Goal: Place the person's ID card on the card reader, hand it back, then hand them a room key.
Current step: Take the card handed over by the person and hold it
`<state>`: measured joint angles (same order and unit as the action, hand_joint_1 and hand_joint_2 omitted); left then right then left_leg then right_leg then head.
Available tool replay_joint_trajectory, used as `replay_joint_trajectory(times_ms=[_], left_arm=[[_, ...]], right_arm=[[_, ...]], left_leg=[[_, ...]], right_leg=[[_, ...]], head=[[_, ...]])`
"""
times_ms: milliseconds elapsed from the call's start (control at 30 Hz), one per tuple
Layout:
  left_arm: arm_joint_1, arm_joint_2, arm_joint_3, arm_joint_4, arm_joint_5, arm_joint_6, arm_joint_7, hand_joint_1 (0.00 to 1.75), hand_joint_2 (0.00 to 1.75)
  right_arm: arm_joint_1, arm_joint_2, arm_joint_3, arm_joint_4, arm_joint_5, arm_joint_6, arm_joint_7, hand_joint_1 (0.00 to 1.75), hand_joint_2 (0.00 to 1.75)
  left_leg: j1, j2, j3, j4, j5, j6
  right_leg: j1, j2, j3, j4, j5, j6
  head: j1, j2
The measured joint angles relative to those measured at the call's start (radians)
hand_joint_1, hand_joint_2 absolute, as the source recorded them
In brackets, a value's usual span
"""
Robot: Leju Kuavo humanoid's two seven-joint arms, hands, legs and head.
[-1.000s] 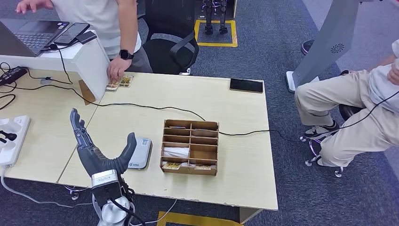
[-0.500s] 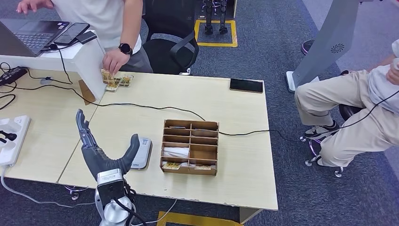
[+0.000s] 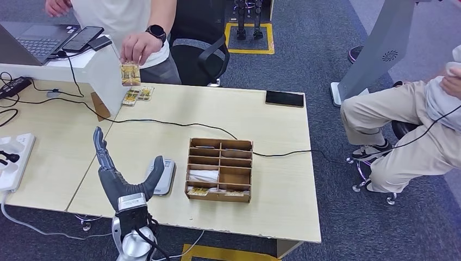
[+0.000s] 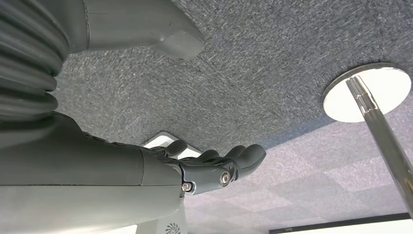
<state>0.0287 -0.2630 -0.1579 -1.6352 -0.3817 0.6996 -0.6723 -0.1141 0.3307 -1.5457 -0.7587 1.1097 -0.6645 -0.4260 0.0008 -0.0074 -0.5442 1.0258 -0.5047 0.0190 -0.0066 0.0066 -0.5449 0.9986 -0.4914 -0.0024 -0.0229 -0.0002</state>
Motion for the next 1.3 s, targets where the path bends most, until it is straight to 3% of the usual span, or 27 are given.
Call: replay_joint_trajectory(times_ms=[33, 100, 233, 433, 667, 867, 1067, 1100, 1200, 1233, 1300], left_arm=[[0.000, 0.000, 0.000, 0.002, -0.004, 0.000, 0.006, 0.00, 0.00], [-0.002, 0.000, 0.000, 0.011, -0.016, 0.000, 0.036, 0.00, 0.00], [-0.005, 0.000, 0.000, 0.025, -0.117, -0.001, 0.074, 0.00, 1.75], [-0.032, -0.001, 0.027, 0.021, -0.344, 0.001, 0.096, 0.00, 1.75], [-0.117, -0.008, 0.150, -0.018, -0.668, 0.002, 0.181, 0.00, 1.75], [-0.158, -0.012, 0.222, -0.030, -0.837, 0.002, 0.226, 0.00, 1.75], [-0.174, -0.014, 0.252, -0.026, -0.896, 0.002, 0.262, 0.00, 1.75], [-0.176, -0.015, 0.257, -0.023, -0.899, 0.002, 0.263, 0.09, 1.75], [-0.177, -0.015, 0.267, -0.012, -0.901, 0.002, 0.268, 1.40, 1.75], [-0.177, -0.015, 0.269, -0.008, -0.898, 0.002, 0.268, 1.75, 1.75], [-0.178, -0.015, 0.269, 0.001, -0.881, 0.002, 0.267, 1.75, 1.75]], right_arm=[[0.000, 0.000, 0.000, 0.000, 0.000, 0.000, 0.001, 0.00, 1.75], [0.000, 0.000, 0.000, 0.000, 0.001, 0.000, 0.001, 0.00, 1.75], [-0.001, 0.000, 0.000, 0.002, 0.019, 0.000, -0.005, 0.00, 1.75], [-0.002, 0.000, 0.000, 0.013, 0.066, 0.000, -0.024, 0.00, 1.75], [-0.004, -0.001, 0.000, 0.033, 0.108, 0.000, -0.038, 0.00, 1.75], [-0.006, -0.003, 0.000, 0.048, 0.130, 0.000, -0.047, 0.00, 1.75], [-0.007, -0.006, 0.000, 0.057, 0.144, 0.000, -0.048, 0.00, 1.75], [-0.007, -0.006, 0.000, 0.058, 0.144, 0.000, -0.048, 0.00, 1.75], [-0.007, -0.007, 0.000, 0.059, 0.144, 0.000, -0.047, 0.00, 1.75], [-0.007, -0.007, 0.000, 0.060, 0.144, 0.000, -0.046, 0.00, 1.75], [-0.007, -0.007, 0.000, 0.060, 0.144, 0.000, -0.045, 0.00, 1.75]], left_leg=[[0.000, 0.000, 0.000, 0.000, 0.000, 0.000], [0.000, 0.000, 0.000, 0.000, 0.000, 0.000], [0.000, 0.000, 0.000, 0.000, 0.000, 0.000], [0.000, 0.000, 0.000, 0.000, 0.000, 0.000], [0.000, 0.000, 0.000, 0.000, 0.000, 0.000], [0.000, 0.000, 0.000, 0.000, 0.000, 0.000], [0.000, 0.000, 0.000, 0.000, 0.000, 0.000], [0.000, 0.000, 0.000, 0.000, 0.000, 0.000], [0.000, 0.000, 0.000, 0.000, 0.000, 0.000], [0.000, 0.000, 0.000, 0.000, 0.000, 0.000], [0.000, 0.000, 0.000, 0.000, 0.000, 0.000]], right_leg=[[0.000, 0.000, 0.000, 0.000, 0.000, 0.000], [0.000, 0.000, 0.000, 0.000, 0.000, 0.000], [0.000, 0.000, 0.000, 0.000, 0.000, 0.000], [0.000, 0.000, 0.000, 0.000, 0.000, 0.000], [0.000, 0.000, 0.000, 0.000, 0.000, -0.001], [0.000, 0.000, 0.000, 0.000, 0.000, -0.001], [0.000, 0.000, 0.000, 0.000, 0.000, -0.001], [0.000, 0.000, 0.000, 0.000, 0.000, -0.001], [0.000, 0.000, 0.000, 0.000, 0.000, -0.001], [0.000, 0.000, 0.000, 0.000, 0.000, -0.001], [0.000, 0.000, 0.000, 0.000, 0.000, -0.001]], head=[[0.000, 0.000], [0.000, 0.000], [0.000, 0.000], [0.000, 0.000], [0.000, 0.000], [0.000, 0.000], [0.000, 0.000], [0.000, 0.000], [0.000, 0.000], [0.000, 0.000], [0.000, 0.000]])
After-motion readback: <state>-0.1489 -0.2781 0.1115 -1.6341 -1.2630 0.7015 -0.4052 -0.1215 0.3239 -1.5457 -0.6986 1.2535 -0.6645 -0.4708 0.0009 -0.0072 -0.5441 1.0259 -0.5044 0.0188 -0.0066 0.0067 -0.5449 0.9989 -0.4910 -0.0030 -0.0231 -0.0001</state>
